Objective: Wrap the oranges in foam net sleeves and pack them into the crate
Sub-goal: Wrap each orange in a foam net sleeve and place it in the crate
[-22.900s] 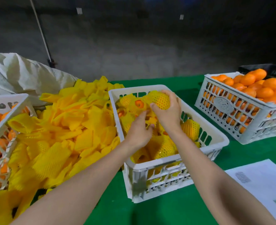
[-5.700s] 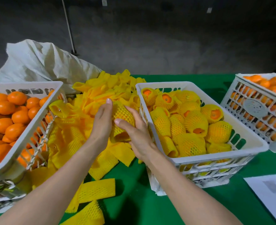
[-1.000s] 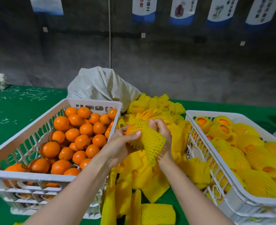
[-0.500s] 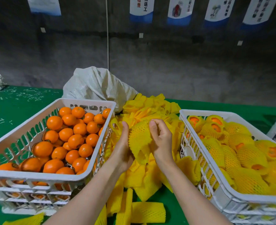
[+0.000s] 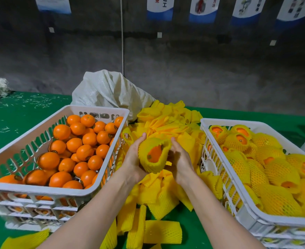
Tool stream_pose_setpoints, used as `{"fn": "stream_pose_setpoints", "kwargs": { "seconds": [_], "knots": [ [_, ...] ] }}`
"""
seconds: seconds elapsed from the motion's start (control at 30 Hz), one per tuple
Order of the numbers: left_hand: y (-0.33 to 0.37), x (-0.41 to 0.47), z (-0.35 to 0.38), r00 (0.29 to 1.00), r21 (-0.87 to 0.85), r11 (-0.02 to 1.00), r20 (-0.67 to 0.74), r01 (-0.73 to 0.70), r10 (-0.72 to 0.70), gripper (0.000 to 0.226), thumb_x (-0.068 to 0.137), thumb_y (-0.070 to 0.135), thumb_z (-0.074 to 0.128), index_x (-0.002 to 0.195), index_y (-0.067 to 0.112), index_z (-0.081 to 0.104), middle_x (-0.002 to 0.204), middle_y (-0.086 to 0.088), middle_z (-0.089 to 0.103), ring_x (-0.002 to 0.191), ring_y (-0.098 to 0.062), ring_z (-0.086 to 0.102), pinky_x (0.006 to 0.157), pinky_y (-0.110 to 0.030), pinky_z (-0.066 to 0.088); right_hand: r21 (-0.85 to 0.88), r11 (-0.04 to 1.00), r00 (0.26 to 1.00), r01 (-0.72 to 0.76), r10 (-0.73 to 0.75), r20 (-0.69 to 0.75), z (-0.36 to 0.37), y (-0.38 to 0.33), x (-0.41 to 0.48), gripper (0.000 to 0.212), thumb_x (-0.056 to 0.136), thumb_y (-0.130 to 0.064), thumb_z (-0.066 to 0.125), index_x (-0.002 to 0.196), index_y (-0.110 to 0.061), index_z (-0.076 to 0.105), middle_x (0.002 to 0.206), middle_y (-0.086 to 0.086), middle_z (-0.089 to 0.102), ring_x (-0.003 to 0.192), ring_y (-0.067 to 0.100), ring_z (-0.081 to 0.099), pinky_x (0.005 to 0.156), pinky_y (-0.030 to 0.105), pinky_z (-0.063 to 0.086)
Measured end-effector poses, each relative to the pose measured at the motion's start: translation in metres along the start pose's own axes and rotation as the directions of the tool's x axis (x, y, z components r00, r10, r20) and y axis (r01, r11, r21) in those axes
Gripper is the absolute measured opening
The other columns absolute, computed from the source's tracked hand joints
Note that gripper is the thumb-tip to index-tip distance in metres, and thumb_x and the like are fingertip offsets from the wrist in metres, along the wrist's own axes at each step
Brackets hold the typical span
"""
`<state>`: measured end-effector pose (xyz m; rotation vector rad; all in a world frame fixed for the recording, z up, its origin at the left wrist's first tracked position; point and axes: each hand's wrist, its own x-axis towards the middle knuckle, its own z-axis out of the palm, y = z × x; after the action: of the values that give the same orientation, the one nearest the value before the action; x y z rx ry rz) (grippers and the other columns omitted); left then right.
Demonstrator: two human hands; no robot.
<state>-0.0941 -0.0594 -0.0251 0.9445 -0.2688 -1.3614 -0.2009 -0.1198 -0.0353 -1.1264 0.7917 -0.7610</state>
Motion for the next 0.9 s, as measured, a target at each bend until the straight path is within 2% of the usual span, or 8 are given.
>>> {"fn": "stream_pose_setpoints", "kwargs": {
  "seconds": [0.07,0.2,0.33,0.4,0.47,0.57,0.67,0.9],
  "knots": [
    [-0.005,0.003,0.001,0.99,0.065,0.995,-0.117,-0.077,0.084,0.038,0.082,0.048,0.064,0.098,0.013,0.063,0.082,-0.013,0.073,0.071,-0.028,0.072,0.057,-0.035,0.056,0.037,0.998,0.999,-0.043,0.042,0.022,0.005,0.0,-0.004,0.056,0.081,-0.068,0.041,0.098,-0.022,0.069,0.103,0.008,0.071,0.095,0.025,0.066,0.084,0.041,0.054],
    [-0.014,0.01,0.002,0.887,0.292,0.919,-0.298,-0.267,0.352,0.029,0.088,0.048,0.059,0.082,0.019,0.06,0.09,-0.007,0.067,0.084,-0.025,0.063,0.078,-0.037,0.051,0.018,0.999,0.998,0.031,-0.03,-0.048,0.017,0.012,-0.009,0.065,0.062,-0.07,0.046,0.096,-0.02,0.068,0.106,0.013,0.069,0.101,0.03,0.064,0.094,0.05,0.049],
    [-0.023,0.012,-0.008,0.665,0.691,0.559,-0.151,-0.458,0.732,0.053,0.093,0.044,0.053,0.05,0.018,0.035,0.046,0.008,0.035,0.048,-0.013,0.035,0.056,-0.038,0.027,0.035,0.999,0.997,0.01,-0.007,-0.071,0.011,0.021,-0.01,0.073,0.072,-0.07,0.04,0.12,-0.019,0.061,0.117,0.011,0.065,0.111,0.031,0.059,0.095,0.049,0.048],
    [-0.025,0.015,-0.007,0.627,0.714,0.516,-0.138,-0.473,0.767,0.052,0.092,0.038,0.057,0.049,0.017,0.036,0.043,0.01,0.031,0.047,-0.011,0.031,0.053,-0.035,0.024,0.115,0.993,0.997,-0.04,0.047,-0.059,0.008,0.024,-0.008,0.064,0.085,-0.063,0.039,0.125,-0.017,0.057,0.111,0.008,0.068,0.103,0.027,0.063,0.085,0.042,0.053],
    [-0.024,0.018,-0.004,0.713,0.529,0.712,-0.255,-0.462,0.653,0.044,0.091,0.031,0.062,0.054,0.012,0.046,0.049,0.002,0.04,0.052,-0.018,0.04,0.054,-0.033,0.031,0.209,0.973,0.993,-0.097,0.107,-0.041,0.007,0.024,-0.005,0.052,0.092,-0.054,0.04,0.12,-0.015,0.059,0.098,0.006,0.07,0.094,0.023,0.065,0.077,0.036,0.053],
    [-0.023,0.02,-0.004,0.859,0.276,0.905,-0.317,-0.323,0.403,0.038,0.089,0.033,0.064,0.059,0.013,0.053,0.055,-0.002,0.056,0.055,-0.019,0.055,0.058,-0.029,0.046,0.288,0.95,0.989,-0.124,0.142,-0.045,0.006,0.021,-0.004,0.048,0.097,-0.043,0.039,0.136,-0.016,0.047,0.119,0.013,0.063,0.108,0.03,0.059,0.094,0.044,0.047],
    [-0.028,0.02,-0.005,0.872,0.28,0.89,-0.239,-0.36,0.428,0.04,0.091,0.037,0.058,0.061,0.012,0.057,0.053,0.001,0.064,0.052,-0.014,0.064,0.05,-0.022,0.052,0.312,0.943,0.991,-0.115,0.132,-0.034,0.006,0.019,-0.006,0.047,0.099,-0.037,0.036,0.141,-0.018,0.04,0.134,0.016,0.052,0.12,0.034,0.052,0.103,0.047,0.041],
    [-0.031,0.014,0.0,0.872,0.367,0.813,-0.013,-0.452,0.49,0.063,0.094,0.039,0.047,0.036,0.018,0.059,0.046,0.006,0.06,0.048,-0.003,0.06,0.049,-0.015,0.047,0.348,0.936,0.998,-0.047,0.061,-0.029,-0.002,0.018,-0.011,0.038,0.098,-0.026,0.035,0.125,-0.007,0.055,0.116,0.018,0.062,0.104,0.029,0.058,0.091,0.039,0.047]
  ]
}}
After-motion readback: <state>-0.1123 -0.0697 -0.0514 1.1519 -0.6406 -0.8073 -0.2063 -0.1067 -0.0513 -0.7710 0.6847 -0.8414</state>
